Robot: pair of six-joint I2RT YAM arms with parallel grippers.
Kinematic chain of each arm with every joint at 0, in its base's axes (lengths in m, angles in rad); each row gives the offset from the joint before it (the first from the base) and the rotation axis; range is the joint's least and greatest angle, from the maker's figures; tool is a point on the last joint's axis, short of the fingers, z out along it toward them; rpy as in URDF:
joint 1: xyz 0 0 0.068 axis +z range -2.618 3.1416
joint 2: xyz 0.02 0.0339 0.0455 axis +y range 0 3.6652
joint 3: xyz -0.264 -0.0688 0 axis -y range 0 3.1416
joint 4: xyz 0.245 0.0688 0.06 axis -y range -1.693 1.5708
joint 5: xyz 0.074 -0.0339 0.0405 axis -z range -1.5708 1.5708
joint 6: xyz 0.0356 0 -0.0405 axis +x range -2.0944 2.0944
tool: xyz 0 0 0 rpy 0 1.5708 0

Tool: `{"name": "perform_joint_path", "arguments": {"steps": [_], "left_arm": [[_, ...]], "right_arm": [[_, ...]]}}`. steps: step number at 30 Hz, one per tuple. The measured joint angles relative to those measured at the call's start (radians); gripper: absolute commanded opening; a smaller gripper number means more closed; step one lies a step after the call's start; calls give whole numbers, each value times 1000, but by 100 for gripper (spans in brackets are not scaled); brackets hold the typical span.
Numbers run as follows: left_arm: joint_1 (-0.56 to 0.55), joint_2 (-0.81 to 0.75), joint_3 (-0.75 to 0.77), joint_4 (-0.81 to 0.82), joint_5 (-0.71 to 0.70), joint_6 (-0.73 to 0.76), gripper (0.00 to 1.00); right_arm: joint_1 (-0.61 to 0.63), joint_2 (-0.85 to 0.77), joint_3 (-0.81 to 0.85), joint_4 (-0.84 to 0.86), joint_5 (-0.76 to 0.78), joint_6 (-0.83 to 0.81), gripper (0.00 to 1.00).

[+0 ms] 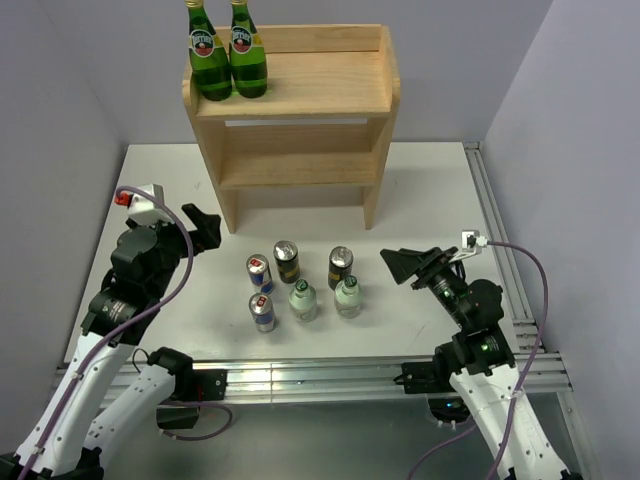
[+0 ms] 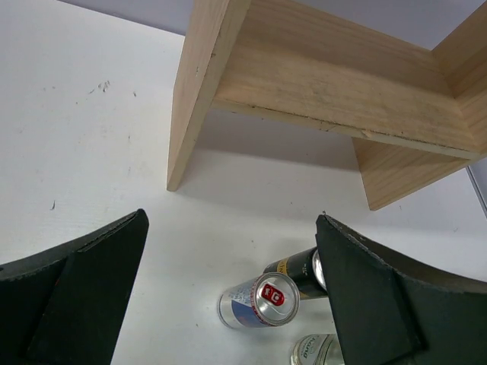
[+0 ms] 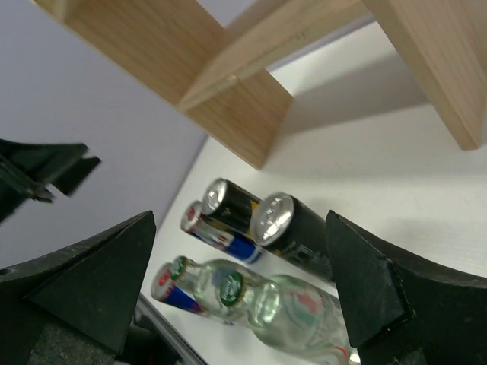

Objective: Place and organize the beverage onto the shelf

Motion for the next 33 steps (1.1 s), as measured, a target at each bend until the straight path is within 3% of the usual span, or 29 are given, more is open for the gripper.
{"name": "perform_joint_path", "arguments": {"steps": [5,11,14,18,20,23,26,30,33], "left_arm": [[0,1,-2,0,1,1,99],[0,-2,-2,0,2,3,99],[5,2,-2,0,7,3,99],[31,5,-2,1,22,3,99],[38,6,-2,1,23,3,99],[41,9,-2,1,23,4,99],[42,10,-3,1,23,4,99],[44,10,-3,1,22,4,99],[45,10,-3,1,24,6,99]], "right_arm": [[20,-38,41,-161,-16,-118,100],[147,-114,142,-440,210,-131,100],[168,-45,199,-508,303,-102,100],[209,211,352,-590,447,-95,100],[324,316,449,-629,607,-84,100],[645,425,555,-723,861,3,100],[956,533,635,-892,1068,200,100],[1258,742,660,-1147,1217,578,100],[1347,841,605,-1203,1246,723,100]]}}
